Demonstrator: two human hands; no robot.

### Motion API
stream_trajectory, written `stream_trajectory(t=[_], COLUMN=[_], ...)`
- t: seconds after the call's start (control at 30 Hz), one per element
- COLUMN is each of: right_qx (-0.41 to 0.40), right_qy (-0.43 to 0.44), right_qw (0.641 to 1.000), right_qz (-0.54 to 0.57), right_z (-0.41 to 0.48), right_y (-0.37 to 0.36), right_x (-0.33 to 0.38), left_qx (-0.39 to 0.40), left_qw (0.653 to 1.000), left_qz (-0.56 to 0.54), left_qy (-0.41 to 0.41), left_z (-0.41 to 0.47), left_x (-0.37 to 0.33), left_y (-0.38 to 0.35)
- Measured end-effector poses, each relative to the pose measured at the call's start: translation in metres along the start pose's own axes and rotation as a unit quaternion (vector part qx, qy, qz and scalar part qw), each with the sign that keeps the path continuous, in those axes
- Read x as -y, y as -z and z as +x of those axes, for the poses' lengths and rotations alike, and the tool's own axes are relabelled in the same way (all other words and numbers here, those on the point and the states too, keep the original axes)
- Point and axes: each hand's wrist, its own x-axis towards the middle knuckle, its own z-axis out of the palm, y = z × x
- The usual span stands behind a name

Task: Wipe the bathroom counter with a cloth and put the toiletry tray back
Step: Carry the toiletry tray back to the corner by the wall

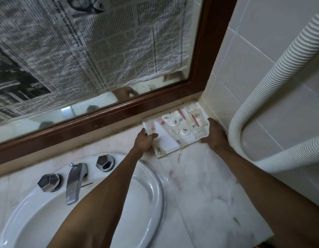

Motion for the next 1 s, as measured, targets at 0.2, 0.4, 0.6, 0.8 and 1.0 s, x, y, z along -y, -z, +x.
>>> stream_trajectory(t=[0.2, 0.4, 0.6, 0.8, 1.0], right_qx=[-0.016, -0.013, 0.018, 0.089, 0.151], right_qy=[0.063, 0.156, 0.256, 0.318, 0.342], right_qw=[0.987, 0.988, 0.962, 0.935, 0.921], right_qz=[-0.148, 0.004, 0.095, 0.128, 0.111], right_z=[-0.03, -0.069, -0.125, -0.212, -0.322], right_y=[-0.017, -0.059, -0.116, -0.193, -0.293], right_x=[0.057, 0.171, 0.281, 0.372, 0.438], left_qx=[-0.028, -0.108, -0.207, -0.279, -0.33], left_qw=[0.997, 0.985, 0.964, 0.951, 0.939], left_qz=[0.064, 0.069, 0.07, 0.056, 0.054], left_qy=[-0.038, -0.116, -0.148, -0.124, -0.083], left_z=[-0.025, -0.087, -0.171, -0.244, -0.31], left_x=[0.015, 0.035, 0.091, 0.175, 0.282], left_y=[0.041, 0.115, 0.215, 0.324, 0.422])
